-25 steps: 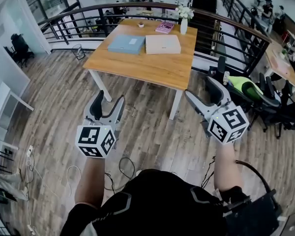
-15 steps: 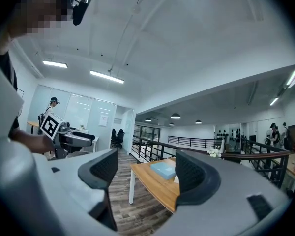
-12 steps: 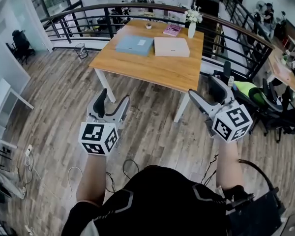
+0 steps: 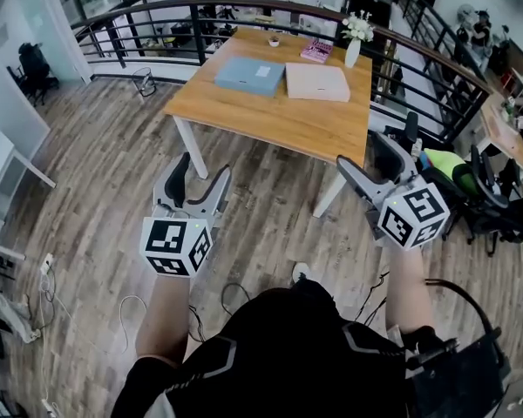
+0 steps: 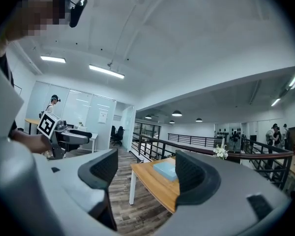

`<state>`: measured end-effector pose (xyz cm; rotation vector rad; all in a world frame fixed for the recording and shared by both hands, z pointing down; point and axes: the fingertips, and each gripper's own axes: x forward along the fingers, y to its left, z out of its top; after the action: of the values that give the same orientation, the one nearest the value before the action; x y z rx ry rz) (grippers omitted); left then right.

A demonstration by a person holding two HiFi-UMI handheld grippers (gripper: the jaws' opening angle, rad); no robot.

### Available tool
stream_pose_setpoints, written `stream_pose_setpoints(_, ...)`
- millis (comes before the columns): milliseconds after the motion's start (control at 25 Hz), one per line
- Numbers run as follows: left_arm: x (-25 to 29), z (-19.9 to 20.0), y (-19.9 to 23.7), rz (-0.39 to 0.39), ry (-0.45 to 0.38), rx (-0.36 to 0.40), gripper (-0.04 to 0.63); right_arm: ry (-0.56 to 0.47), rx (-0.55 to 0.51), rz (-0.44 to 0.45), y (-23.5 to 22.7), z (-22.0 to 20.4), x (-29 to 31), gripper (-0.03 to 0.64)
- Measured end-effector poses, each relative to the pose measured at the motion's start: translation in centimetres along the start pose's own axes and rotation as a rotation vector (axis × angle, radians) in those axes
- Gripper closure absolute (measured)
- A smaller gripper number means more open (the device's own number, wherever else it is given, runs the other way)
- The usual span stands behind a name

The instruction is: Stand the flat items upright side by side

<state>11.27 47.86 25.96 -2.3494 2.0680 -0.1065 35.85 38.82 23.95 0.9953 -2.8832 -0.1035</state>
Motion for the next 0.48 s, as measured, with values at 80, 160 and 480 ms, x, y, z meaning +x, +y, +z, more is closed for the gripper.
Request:
stream_pose_setpoints(80, 0.8, -0.4, 1.1, 0.021, 0.004, -0.009, 0.265, 0.001, 0.003, 0.013, -0.4, -0.2, 1.7, 0.243)
stream_pose_setpoints(160, 1.8, -1.0, 2.1, 0.044, 0.015, -0.023, 0.265, 0.007, 0.008, 0.038, -0.9, -0.7, 3.8, 0.244)
stream_pose_setpoints(480, 9.3, -1.1, 5.1, 0.100, 0.043, 0.024, 0.265, -0.043, 0.044, 0.097, -6.6, -1.6, 12.1, 0.243)
